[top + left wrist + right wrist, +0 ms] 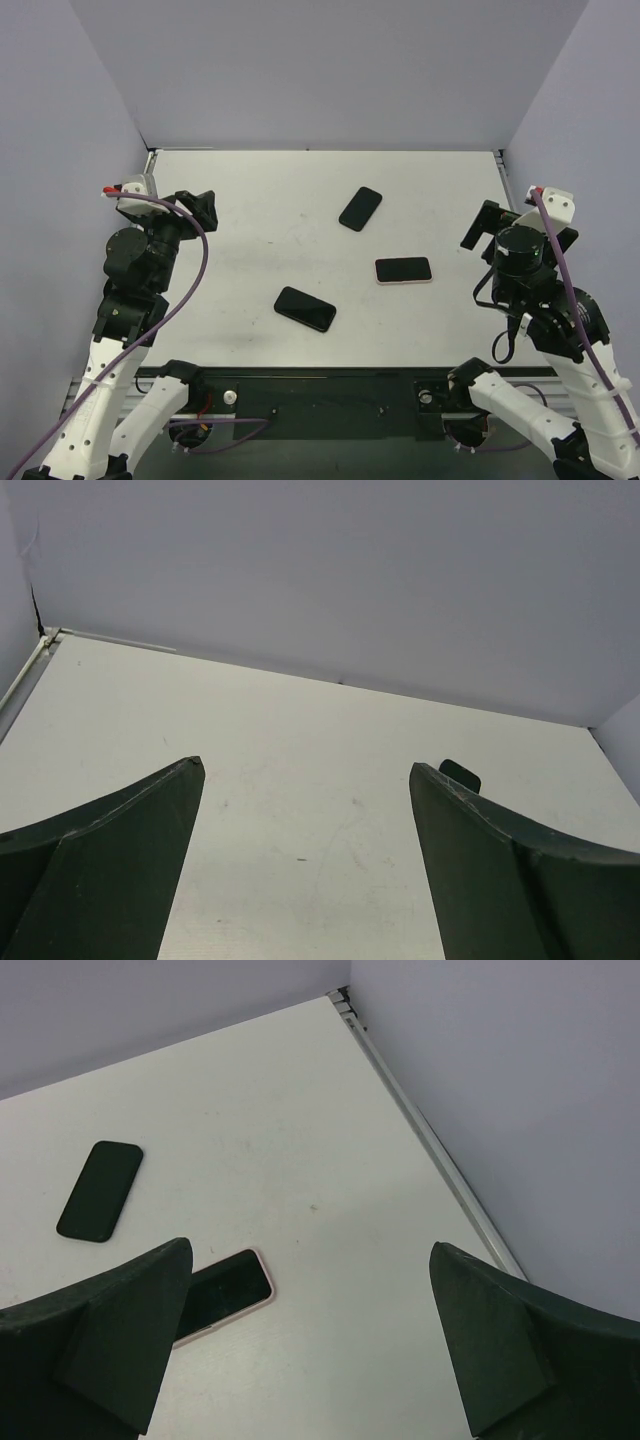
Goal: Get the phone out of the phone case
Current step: Pick up the phone at the center of the board.
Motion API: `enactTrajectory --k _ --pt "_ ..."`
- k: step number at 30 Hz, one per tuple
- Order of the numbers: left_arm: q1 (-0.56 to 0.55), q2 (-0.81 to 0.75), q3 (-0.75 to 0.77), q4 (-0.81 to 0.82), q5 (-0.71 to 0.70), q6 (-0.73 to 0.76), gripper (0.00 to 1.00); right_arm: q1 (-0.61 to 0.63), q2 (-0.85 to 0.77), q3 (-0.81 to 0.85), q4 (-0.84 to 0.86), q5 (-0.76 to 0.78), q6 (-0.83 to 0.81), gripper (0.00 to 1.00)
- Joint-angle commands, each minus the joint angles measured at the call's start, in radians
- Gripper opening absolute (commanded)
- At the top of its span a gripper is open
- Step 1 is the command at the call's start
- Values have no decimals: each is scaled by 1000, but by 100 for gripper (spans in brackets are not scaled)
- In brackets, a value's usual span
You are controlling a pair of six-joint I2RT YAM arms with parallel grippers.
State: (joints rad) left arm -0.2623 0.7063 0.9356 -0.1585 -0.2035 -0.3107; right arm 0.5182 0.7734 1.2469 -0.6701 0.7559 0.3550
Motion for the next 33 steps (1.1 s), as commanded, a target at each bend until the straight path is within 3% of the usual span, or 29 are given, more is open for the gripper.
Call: enactTrajectory --k 1,6,11,16,19,25,29,33 --pt "-3 -8 6 8 -4 2 95 2 23 0 -14 33 9 100" --pt "-3 -7 5 10 -1 1 95 2 56 -21 -11 -24 -34 100" --pt "-5 -5 -1 14 3 -4 95 26 226 -43 -10 -235 -65 99" --pt "-2 13 -3 10 9 -14 95 222 412 -69 107 -280 -85 99" --pt "0 21 -3 7 18 -21 95 272 571 -49 156 -505 -116 99" --pt "1 27 -6 8 23 -25 95 428 858 60 182 -690 -231 99" --pt "-2 28 -7 10 23 -28 95 546 990 123 178 -622 -270 99" --pt "0 27 -8 8 23 -28 95 557 1052 123 245 -653 -261 99"
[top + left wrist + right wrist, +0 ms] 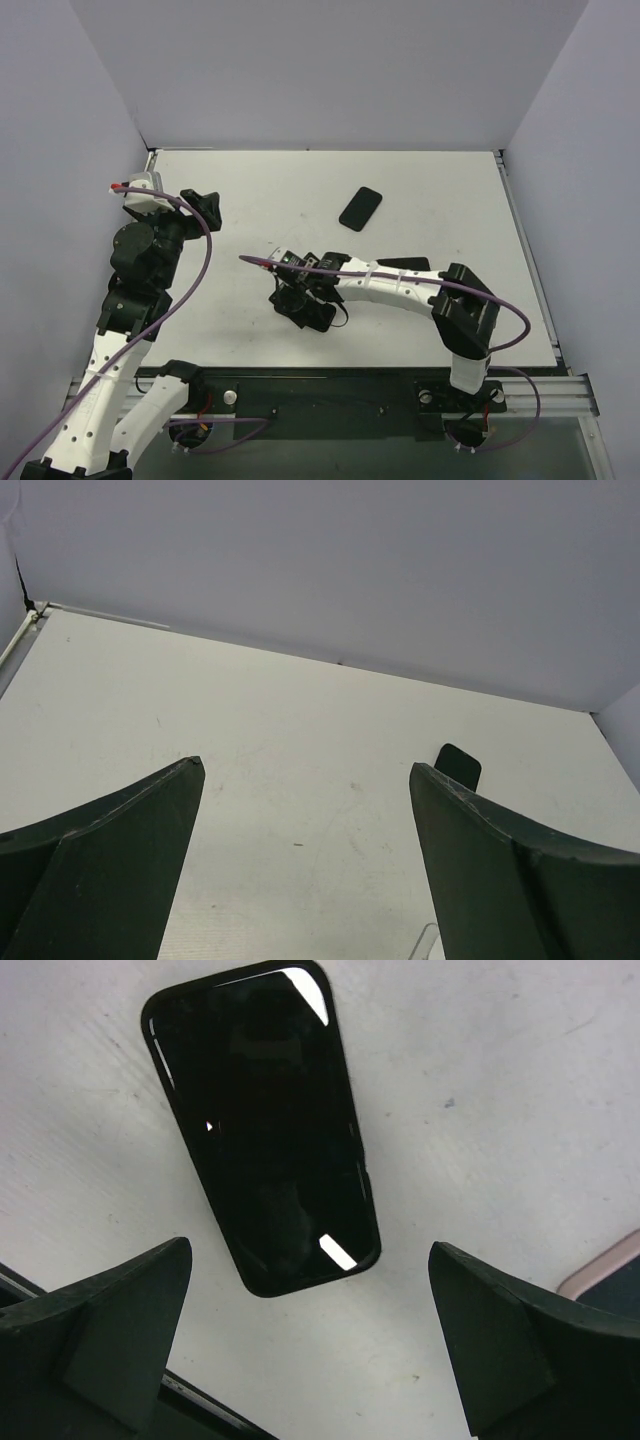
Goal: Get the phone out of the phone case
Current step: Pick up the phone at the center of the board.
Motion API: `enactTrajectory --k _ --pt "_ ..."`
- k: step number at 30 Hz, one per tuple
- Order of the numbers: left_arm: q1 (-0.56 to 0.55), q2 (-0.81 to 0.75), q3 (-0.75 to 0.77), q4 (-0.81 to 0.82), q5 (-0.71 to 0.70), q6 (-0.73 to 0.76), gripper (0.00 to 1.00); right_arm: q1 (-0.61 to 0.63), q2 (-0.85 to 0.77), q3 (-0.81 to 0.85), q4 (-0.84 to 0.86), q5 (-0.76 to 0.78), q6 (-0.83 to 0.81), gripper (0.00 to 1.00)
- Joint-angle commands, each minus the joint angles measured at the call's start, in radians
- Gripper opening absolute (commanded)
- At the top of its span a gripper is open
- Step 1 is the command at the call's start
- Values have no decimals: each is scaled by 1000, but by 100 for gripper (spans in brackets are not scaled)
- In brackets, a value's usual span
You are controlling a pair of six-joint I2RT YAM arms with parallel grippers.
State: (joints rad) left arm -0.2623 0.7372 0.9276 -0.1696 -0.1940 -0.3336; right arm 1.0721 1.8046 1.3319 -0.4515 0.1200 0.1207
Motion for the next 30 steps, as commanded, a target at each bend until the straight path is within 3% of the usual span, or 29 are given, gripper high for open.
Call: enactTrajectory --k 1,8,21,30 --pt "0 -2 1 19 13 -7 95 6 41 39 27 -19 -33 100" --pt "-2 -1 1 19 16 -8 95 3 108 46 33 -23 -76 100" --pt "-2 4 -1 19 18 -8 95 -18 134 0 103 -213 -107 99" --pt "-2 11 -1 18 22 -12 95 -24 171 -14 123 -139 -113 96"
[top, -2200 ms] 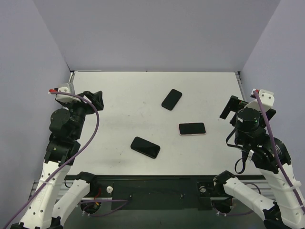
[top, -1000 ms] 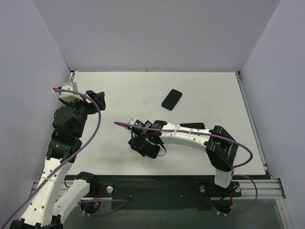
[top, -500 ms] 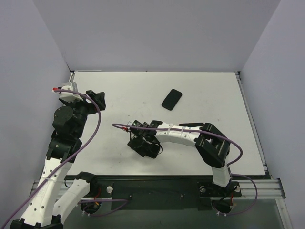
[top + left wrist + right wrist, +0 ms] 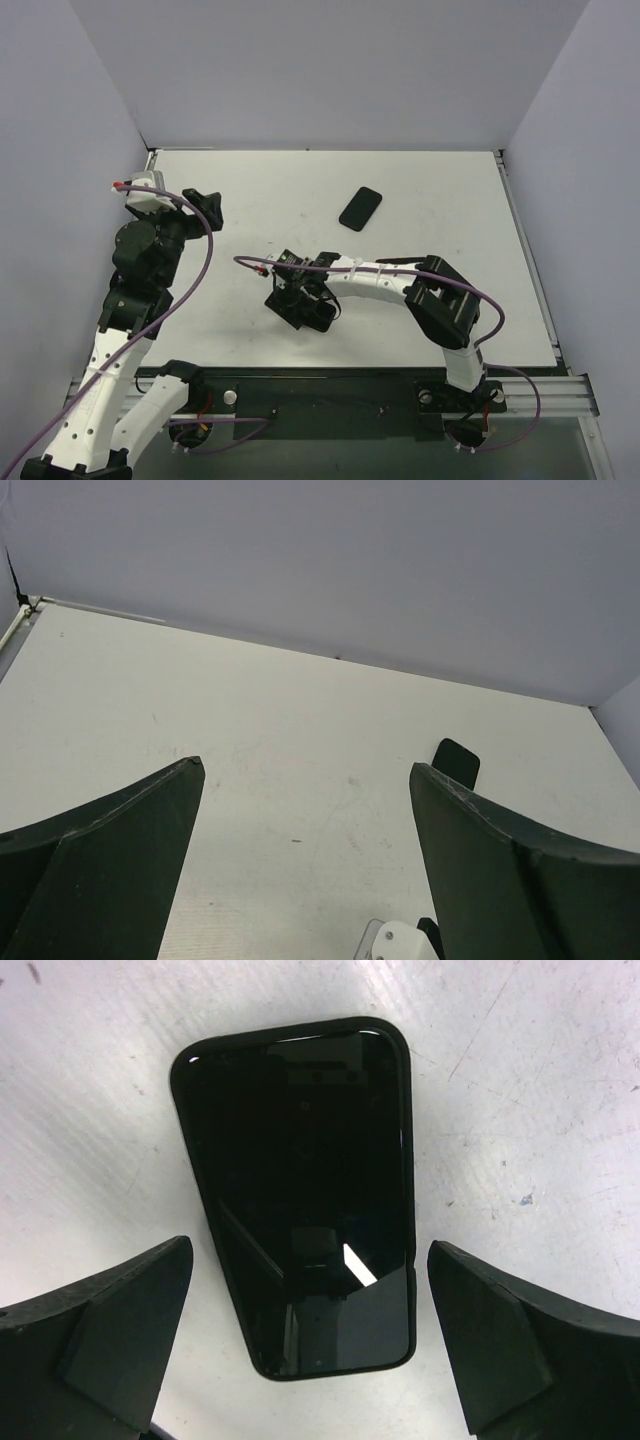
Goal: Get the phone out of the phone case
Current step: Pick up the phone at the center of the board.
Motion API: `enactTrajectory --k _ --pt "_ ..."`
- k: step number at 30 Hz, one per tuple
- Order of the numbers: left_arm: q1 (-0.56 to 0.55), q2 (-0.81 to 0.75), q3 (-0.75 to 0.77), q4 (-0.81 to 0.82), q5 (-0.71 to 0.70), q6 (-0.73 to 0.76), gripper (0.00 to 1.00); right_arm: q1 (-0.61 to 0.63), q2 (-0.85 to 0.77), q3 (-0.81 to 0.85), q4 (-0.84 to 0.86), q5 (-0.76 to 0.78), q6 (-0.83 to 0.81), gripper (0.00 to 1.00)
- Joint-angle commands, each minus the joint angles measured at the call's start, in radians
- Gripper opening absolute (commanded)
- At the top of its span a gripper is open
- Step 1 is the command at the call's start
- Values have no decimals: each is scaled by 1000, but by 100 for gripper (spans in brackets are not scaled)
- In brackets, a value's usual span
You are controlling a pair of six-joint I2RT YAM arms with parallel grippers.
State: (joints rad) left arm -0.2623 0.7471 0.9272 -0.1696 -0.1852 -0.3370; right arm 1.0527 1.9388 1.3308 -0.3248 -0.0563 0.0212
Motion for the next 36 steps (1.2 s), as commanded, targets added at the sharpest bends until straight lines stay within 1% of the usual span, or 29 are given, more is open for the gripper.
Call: enactTrajectory --k 1,3,4,8,9,10,11,12,15,16,17,18,19,20,21,22,23,24,25,28,30,31,33,34,35,36 --pt "-2 4 -1 18 13 -8 95 -6 38 -18 -2 36 -14 96" --pt "-2 6 1 18 13 -10 95 -7 43 -24 1 30 -14 94" --pt "0 8 -1 18 18 -10 95 -8 46 -28 1 24 -39 93" --pt "0 12 1 16 18 -10 95 -5 46 -53 29 15 -29 87" --pt "-2 12 1 16 18 -11 95 -2 48 -54 33 18 -29 83" --pt "0 14 2 16 20 -10 95 0 51 -55 33 19 -29 81" --pt "1 14 1 15 20 -11 95 3 52 -55 33 35 -32 76" --pt "1 15 1 16 21 -11 95 12 54 -55 30 48 -36 74" --pt "1 20 4 13 23 -13 95 29 48 -61 27 119 -53 55" --pt "1 21 4 15 24 -14 95 33 43 -68 32 153 -56 47" --pt "1 23 5 13 24 -14 95 36 26 -83 38 165 -59 41" --pt "3 24 4 12 26 -14 95 41 17 -94 59 183 -64 33" --pt "3 26 5 12 26 -16 95 46 -15 -122 72 191 -67 28" --pt "5 28 4 12 23 -20 95 47 -30 -140 104 197 -69 20" --pt "6 26 4 9 18 -25 95 47 -70 -177 127 199 -70 17" --pt "8 29 7 4 4 -27 94 47 -90 -203 168 200 -67 11" --pt "9 31 10 -5 -8 -30 93 47 -134 -255 199 202 -66 8" --pt "11 29 21 -11 -49 -34 92 46 -158 -281 258 202 -61 0" --pt "12 29 22 -40 -77 -45 92 44 -193 -329 304 204 -53 0" --pt "18 29 38 -94 -234 -80 92 38 -277 -407 387 203 -32 0" --pt "20 34 33 -96 -263 -88 93 24 -328 -453 429 205 2 0" --pt "21 40 30 -90 -254 -88 93 12 -345 -479 452 204 25 0" --pt "26 63 15 -56 -145 -89 95 -26 -405 -527 481 198 72 0" --pt "28 73 13 -42 -99 -97 95 -60 -457 -542 492 158 101 0" --pt "34 108 16 -36 -1 -102 94 -77 -483 -580 518 123 112 0" --pt "37 126 21 -21 65 -111 92 -114 -544 -597 532 101 135 0"
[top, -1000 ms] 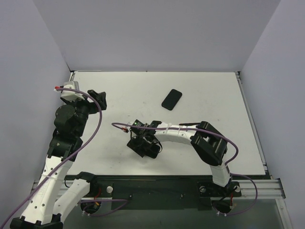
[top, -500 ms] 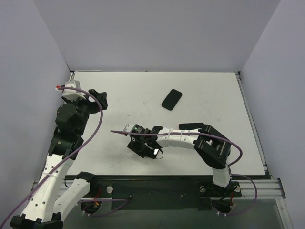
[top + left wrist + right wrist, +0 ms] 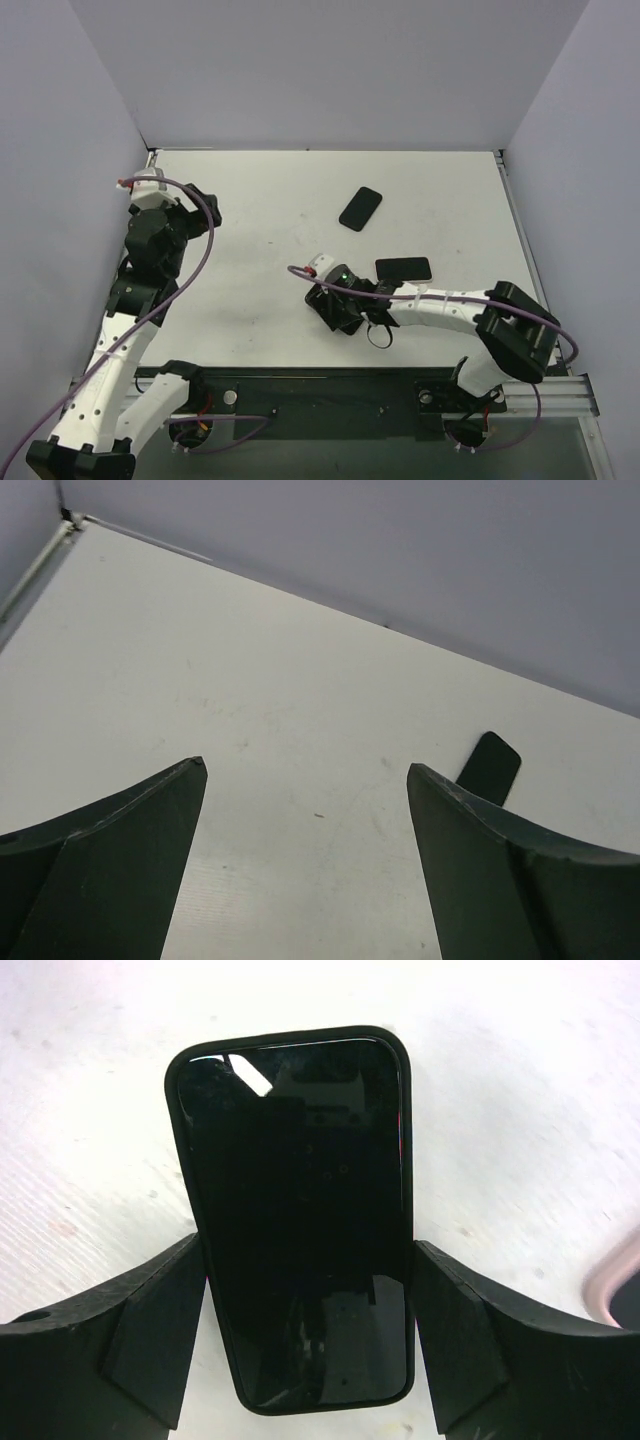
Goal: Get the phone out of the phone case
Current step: Pick up the phone at the center of the board.
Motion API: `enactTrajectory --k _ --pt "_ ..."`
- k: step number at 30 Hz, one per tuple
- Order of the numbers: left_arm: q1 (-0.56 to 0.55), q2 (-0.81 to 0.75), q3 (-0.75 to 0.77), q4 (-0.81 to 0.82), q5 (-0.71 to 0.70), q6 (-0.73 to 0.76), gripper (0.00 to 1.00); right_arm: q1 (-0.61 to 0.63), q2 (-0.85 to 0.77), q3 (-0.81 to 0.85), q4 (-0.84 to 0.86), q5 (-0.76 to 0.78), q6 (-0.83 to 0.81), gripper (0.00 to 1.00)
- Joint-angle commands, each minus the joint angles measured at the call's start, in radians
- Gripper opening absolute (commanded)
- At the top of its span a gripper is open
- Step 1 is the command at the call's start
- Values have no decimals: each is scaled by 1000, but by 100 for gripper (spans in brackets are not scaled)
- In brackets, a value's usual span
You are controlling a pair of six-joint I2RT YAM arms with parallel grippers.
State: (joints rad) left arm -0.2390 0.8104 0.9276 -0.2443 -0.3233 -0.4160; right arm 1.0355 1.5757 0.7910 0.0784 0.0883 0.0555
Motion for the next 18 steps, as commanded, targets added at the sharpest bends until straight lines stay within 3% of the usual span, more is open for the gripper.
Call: enactTrajectory --k 1,4,5,9,13,16,18 --pt "24 117 28 57 322 -40 91 -115 -209 -91 141 -79 109 0" --pt "91 266 56 120 645 -146 86 -173 -343 -115 100 -128 118 0" --pt "108 344 54 155 816 -189 86 -179 -365 -111 54 -142 109 0" --pt "116 618 44 402 1192 -432 86 -195 -483 -110 -24 -212 64 0" --pt "29 731 -25 771 1334 -688 86 -201 -526 -67 -153 -274 1 0" --pt "-57 733 -18 732 1336 -650 89 -203 -523 -18 -235 -291 -42 0" --pt "-118 733 22 555 1319 -522 91 -201 -523 16 -273 -303 -48 0"
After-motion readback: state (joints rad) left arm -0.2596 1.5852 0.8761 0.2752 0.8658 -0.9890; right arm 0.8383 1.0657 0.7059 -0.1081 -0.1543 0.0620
